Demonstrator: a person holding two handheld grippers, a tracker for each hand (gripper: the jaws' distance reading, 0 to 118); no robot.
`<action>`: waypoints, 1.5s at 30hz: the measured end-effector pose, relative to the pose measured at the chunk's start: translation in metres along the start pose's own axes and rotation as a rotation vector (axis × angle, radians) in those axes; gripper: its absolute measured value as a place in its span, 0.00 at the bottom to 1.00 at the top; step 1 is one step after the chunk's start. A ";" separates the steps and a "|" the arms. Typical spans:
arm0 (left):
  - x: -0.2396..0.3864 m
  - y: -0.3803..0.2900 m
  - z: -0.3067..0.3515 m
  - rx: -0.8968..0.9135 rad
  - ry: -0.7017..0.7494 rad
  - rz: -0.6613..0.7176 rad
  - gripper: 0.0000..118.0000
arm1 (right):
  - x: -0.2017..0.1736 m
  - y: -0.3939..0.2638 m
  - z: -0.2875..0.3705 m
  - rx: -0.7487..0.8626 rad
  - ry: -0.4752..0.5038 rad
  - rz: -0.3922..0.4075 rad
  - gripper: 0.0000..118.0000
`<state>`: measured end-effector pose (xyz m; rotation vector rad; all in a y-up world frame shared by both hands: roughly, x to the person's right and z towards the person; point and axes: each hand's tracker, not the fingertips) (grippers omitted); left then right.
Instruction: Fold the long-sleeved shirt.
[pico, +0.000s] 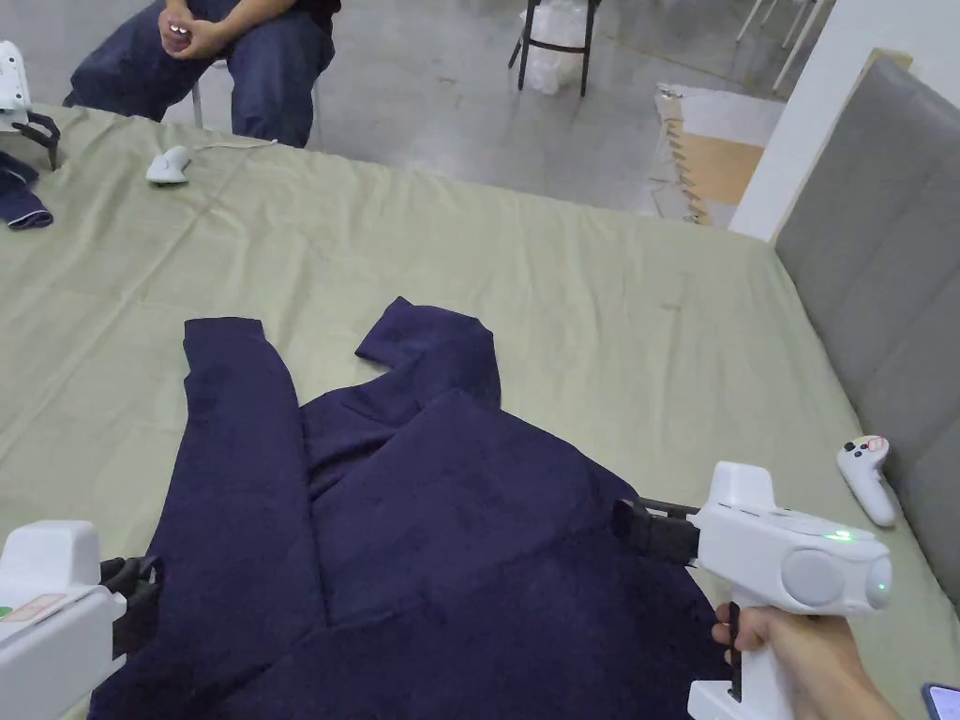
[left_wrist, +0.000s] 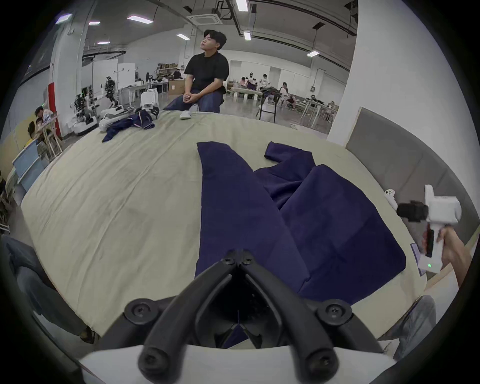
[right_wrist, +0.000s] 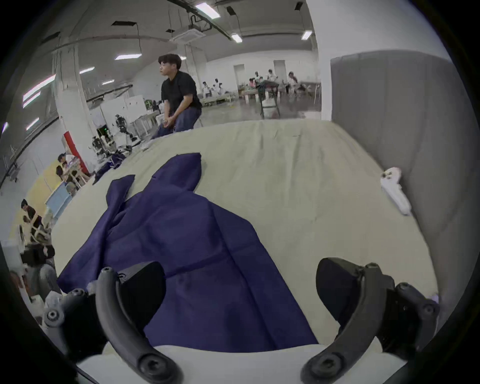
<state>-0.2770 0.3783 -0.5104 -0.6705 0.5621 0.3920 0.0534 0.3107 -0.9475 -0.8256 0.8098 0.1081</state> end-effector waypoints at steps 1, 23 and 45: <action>0.000 -0.002 -0.002 -0.006 -0.003 0.000 0.04 | 0.002 0.010 -0.010 -0.045 -0.005 0.021 0.94; -0.044 -0.062 -0.031 -0.107 -0.055 -0.089 0.86 | -0.019 -0.002 0.051 0.046 0.024 0.006 0.01; -0.045 0.096 0.081 0.317 -0.217 0.049 0.10 | -0.025 0.054 0.190 0.342 0.115 -0.020 0.01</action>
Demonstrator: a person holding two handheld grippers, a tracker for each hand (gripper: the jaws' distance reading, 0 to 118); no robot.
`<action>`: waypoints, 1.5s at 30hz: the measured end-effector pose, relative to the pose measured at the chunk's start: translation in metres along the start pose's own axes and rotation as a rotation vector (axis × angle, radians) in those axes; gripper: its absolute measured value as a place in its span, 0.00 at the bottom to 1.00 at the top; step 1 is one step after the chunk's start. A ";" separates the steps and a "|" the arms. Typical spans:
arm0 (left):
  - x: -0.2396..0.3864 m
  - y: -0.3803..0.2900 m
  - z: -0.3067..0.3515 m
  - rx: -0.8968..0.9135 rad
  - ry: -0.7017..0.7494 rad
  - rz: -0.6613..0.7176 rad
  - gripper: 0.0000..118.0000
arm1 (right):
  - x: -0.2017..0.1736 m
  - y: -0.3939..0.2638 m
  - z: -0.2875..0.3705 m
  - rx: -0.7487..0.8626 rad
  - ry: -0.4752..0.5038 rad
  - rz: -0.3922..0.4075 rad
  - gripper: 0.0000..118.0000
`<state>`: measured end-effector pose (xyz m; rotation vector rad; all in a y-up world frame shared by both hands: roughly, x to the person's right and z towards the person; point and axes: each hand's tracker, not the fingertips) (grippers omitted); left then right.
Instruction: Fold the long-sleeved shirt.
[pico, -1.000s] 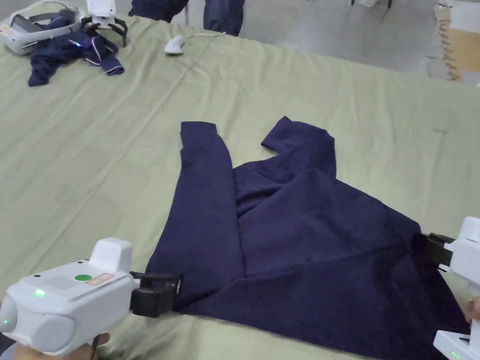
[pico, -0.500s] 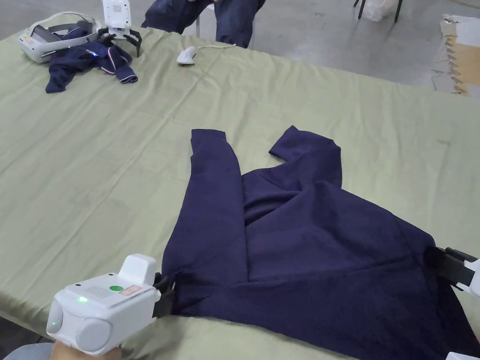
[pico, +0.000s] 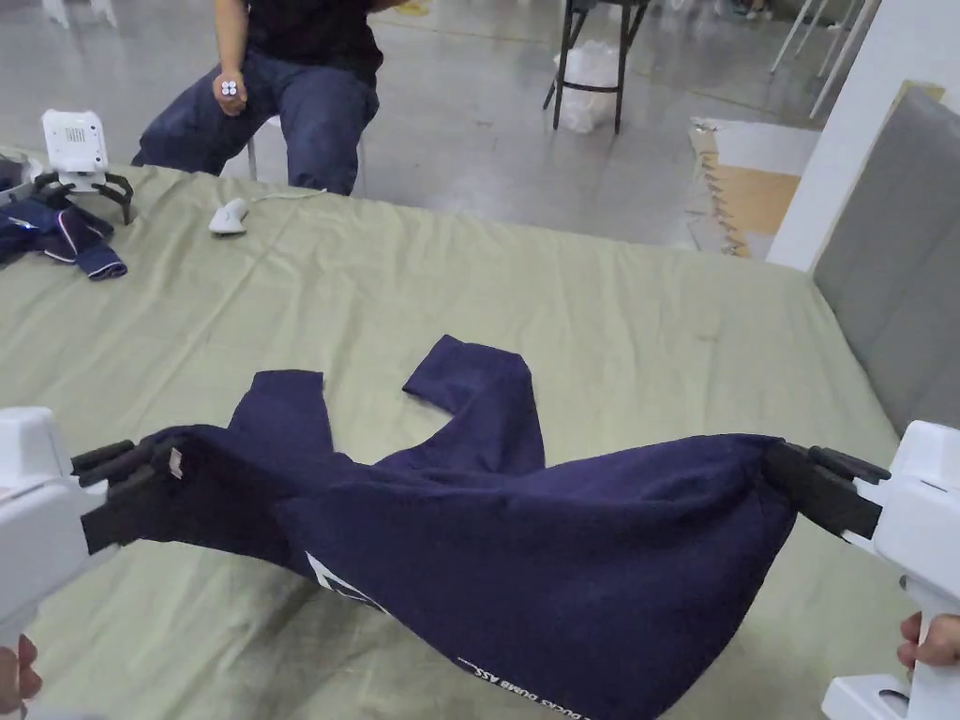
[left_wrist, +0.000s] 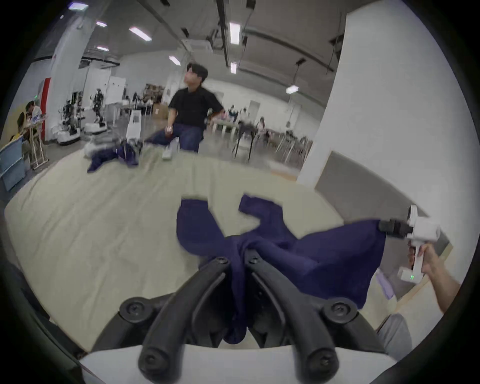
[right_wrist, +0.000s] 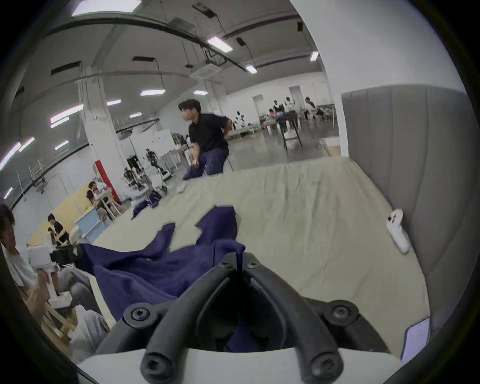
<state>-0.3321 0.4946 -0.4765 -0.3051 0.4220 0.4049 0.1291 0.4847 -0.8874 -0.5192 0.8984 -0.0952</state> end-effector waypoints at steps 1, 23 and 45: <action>-0.001 0.020 0.001 0.053 -0.002 0.012 0.10 | -0.001 0.016 0.010 0.034 -0.008 -0.003 0.01; 0.115 0.390 -0.008 0.372 -0.001 -0.187 0.10 | -0.114 0.376 0.111 0.493 -0.089 0.212 0.00; 0.170 0.588 -0.140 0.582 0.196 -0.225 0.09 | -0.147 0.544 -0.024 0.713 -0.297 0.300 0.00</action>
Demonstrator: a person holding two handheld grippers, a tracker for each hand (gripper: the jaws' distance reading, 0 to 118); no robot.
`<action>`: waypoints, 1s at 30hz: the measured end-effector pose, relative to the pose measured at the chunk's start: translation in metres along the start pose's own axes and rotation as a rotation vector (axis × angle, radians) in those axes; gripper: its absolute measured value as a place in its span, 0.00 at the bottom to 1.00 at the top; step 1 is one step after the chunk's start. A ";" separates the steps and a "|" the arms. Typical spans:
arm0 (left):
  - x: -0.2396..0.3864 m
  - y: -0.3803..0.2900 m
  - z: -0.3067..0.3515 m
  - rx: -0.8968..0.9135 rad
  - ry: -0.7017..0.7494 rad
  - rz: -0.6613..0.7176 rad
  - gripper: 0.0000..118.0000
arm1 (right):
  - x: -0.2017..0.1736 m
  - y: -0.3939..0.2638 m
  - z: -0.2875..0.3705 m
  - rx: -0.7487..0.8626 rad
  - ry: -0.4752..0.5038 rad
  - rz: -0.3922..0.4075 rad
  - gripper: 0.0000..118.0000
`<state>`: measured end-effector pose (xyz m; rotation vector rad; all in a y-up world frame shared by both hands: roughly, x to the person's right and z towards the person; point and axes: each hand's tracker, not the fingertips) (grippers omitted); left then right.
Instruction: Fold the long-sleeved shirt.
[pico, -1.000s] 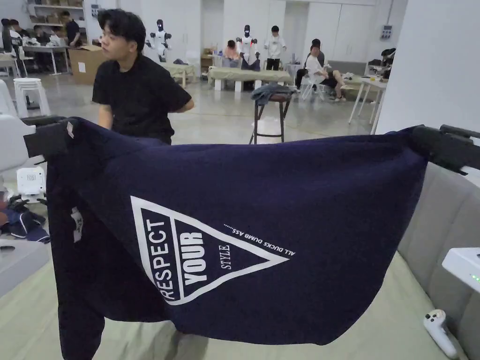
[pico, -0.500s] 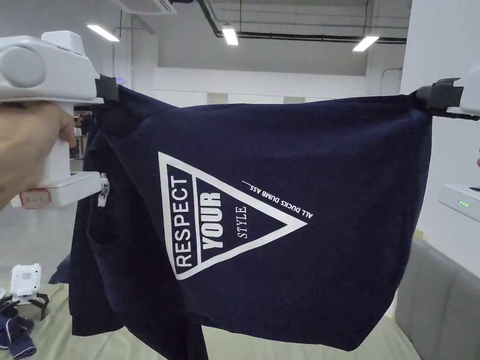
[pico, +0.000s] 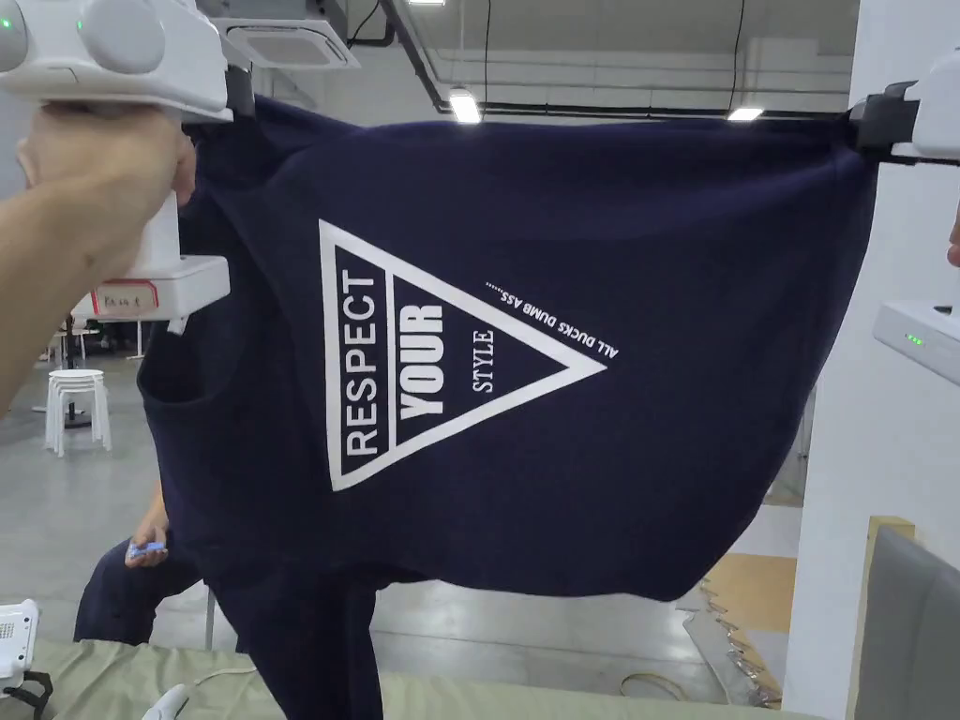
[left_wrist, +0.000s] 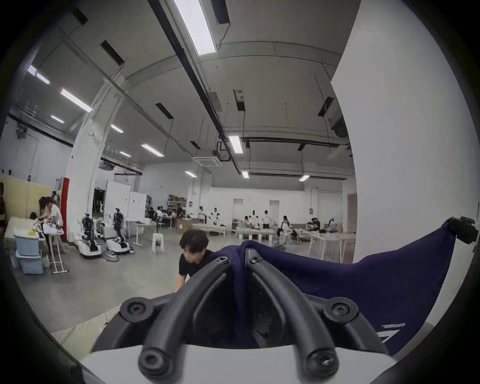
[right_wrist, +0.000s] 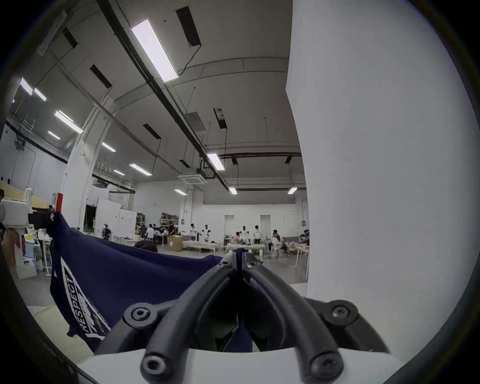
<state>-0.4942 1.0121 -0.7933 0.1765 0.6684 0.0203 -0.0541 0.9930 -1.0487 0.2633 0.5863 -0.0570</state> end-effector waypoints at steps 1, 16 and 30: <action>0.000 -0.004 0.000 0.006 0.005 0.000 0.09 | 0.000 -0.005 -0.002 0.003 0.004 -0.005 0.00; -0.020 -0.198 0.057 -0.285 -0.143 -0.063 0.09 | 0.036 -0.192 0.041 -0.321 0.049 0.014 0.00; -0.042 -0.416 0.324 -0.627 -0.271 -0.074 0.09 | 0.074 -0.412 0.301 -0.682 0.089 -0.079 0.00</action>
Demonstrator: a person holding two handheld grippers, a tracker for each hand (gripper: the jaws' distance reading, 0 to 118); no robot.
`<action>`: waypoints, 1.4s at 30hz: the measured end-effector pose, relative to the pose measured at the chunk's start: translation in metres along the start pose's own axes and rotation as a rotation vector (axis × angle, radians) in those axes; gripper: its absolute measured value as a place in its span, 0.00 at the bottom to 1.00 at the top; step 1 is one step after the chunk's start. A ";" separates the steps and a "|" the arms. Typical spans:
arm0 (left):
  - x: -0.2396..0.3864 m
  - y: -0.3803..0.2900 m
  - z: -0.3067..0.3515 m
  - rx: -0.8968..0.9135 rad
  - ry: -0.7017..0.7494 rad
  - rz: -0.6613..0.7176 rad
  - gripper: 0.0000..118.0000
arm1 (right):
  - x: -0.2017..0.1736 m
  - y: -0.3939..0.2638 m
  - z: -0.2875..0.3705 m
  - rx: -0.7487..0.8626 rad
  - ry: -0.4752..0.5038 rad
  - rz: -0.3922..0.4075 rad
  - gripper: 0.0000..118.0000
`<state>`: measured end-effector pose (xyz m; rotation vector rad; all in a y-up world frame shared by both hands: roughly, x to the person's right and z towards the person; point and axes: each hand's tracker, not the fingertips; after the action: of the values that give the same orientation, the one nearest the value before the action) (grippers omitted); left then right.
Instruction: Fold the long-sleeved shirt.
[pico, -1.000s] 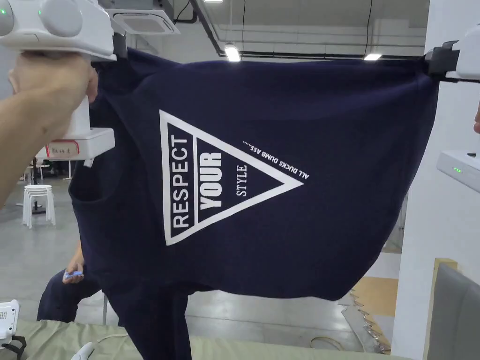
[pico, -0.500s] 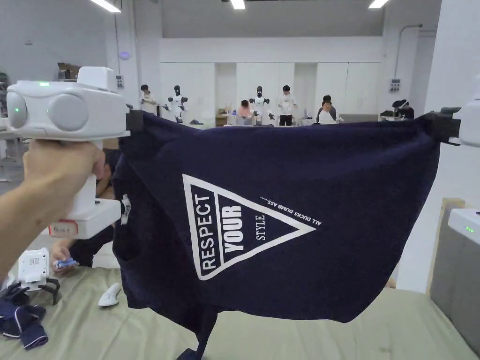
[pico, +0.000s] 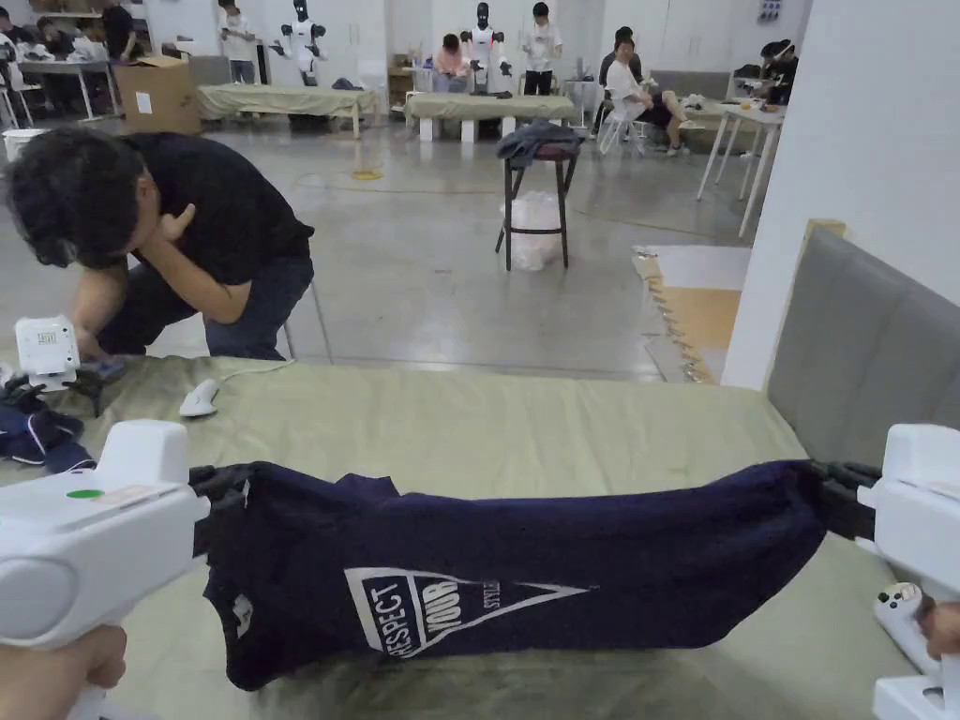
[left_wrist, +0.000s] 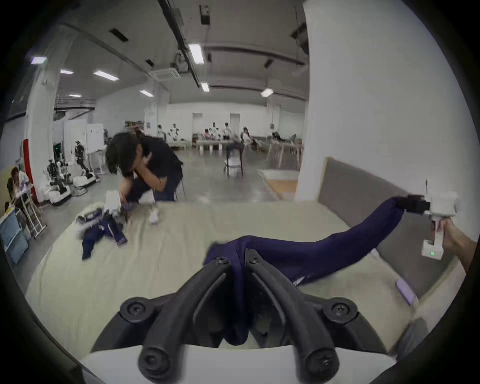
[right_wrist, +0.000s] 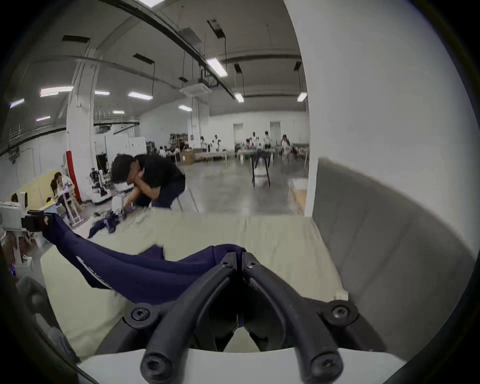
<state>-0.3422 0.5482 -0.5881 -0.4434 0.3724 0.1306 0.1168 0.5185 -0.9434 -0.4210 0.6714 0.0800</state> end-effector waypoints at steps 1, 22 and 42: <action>0.002 -0.024 0.005 -0.040 -0.028 -0.003 0.09 | -0.009 -0.023 0.023 -0.041 0.026 -0.007 0.00; 0.016 -0.245 0.065 -0.595 -0.072 0.031 0.09 | -0.030 -0.251 0.096 -0.706 0.160 0.187 0.00; 0.041 -0.106 0.003 0.007 0.162 0.145 0.04 | -0.106 -0.135 0.062 -0.027 -0.032 0.066 0.00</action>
<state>-0.2812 0.4561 -0.5592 -0.4216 0.5644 0.2346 0.0979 0.4268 -0.7863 -0.4224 0.6531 0.1581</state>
